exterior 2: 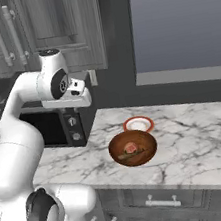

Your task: Remove the peach from the bowl and place it on the small plate. Then place the bowl with only the fish in the microwave, close the door, and press the start button to microwave the fish.

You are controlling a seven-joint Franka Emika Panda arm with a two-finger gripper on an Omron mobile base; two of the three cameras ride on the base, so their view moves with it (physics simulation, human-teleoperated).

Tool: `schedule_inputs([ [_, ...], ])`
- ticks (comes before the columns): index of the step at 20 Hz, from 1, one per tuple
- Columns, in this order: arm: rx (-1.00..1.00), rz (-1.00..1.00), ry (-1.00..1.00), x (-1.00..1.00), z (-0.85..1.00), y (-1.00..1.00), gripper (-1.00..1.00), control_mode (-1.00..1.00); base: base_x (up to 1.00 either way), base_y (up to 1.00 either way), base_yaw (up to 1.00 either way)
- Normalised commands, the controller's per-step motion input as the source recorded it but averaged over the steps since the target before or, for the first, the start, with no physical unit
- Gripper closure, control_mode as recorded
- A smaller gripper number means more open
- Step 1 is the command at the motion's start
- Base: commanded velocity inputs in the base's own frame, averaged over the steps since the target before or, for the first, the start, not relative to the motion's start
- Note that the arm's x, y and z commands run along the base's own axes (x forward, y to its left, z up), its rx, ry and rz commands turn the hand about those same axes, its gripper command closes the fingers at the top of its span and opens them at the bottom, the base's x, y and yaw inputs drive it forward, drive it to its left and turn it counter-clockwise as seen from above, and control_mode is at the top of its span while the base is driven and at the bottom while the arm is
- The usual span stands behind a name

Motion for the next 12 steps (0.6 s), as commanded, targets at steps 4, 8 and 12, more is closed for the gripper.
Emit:
schedule_inputs([
  [4,0.03,-0.02,-0.05,-0.01,-0.27,-0.31,-1.0,-1.0,0.0,0.0,0.0],
  [8,0.11,-0.12,0.0,0.14,-1.0,-1.0,-1.0,-1.0,0.0,0.0,0.0],
  [12,0.01,-0.13,0.11,0.44,-1.0,-1.0,-1.0,-1.0,0.0,0.0,0.0],
])
